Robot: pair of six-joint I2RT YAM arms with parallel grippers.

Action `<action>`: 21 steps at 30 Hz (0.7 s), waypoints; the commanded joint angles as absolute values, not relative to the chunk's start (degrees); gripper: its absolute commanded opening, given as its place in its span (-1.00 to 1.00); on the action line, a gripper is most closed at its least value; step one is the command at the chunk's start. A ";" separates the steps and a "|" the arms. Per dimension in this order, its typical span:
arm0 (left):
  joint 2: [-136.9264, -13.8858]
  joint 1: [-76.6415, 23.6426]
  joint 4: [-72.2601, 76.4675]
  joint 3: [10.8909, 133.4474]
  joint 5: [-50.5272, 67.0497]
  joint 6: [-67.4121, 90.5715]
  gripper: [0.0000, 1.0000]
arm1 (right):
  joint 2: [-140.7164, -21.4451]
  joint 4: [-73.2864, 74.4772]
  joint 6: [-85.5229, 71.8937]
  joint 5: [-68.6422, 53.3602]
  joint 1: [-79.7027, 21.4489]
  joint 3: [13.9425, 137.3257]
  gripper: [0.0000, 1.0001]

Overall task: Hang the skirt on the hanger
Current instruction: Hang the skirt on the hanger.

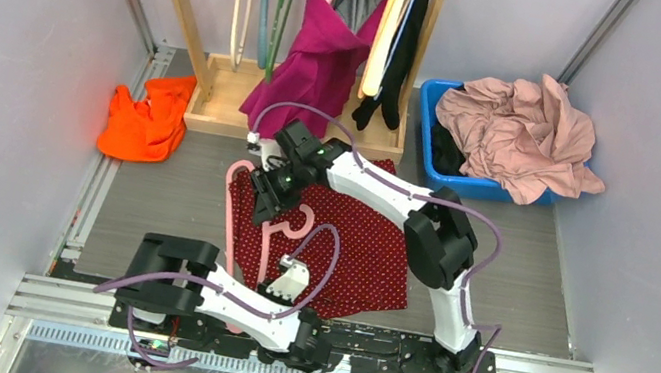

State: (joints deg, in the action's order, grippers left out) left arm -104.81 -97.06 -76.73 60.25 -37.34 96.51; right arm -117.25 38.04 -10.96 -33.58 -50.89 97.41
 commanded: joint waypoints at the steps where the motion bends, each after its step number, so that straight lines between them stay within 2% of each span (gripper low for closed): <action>1: -102.90 -97.56 -68.10 59.22 -37.03 98.54 -1.00 | -118.84 29.51 -11.20 -32.51 -51.76 102.07 -0.08; 15: -102.05 -97.65 -68.16 58.82 -37.56 98.48 -1.00 | -124.04 16.59 -19.06 -24.01 -52.63 103.02 -0.09; 21: -101.75 -97.74 -67.92 58.54 -37.61 98.44 -1.00 | -127.77 16.74 -20.30 -21.28 -53.54 105.80 -0.08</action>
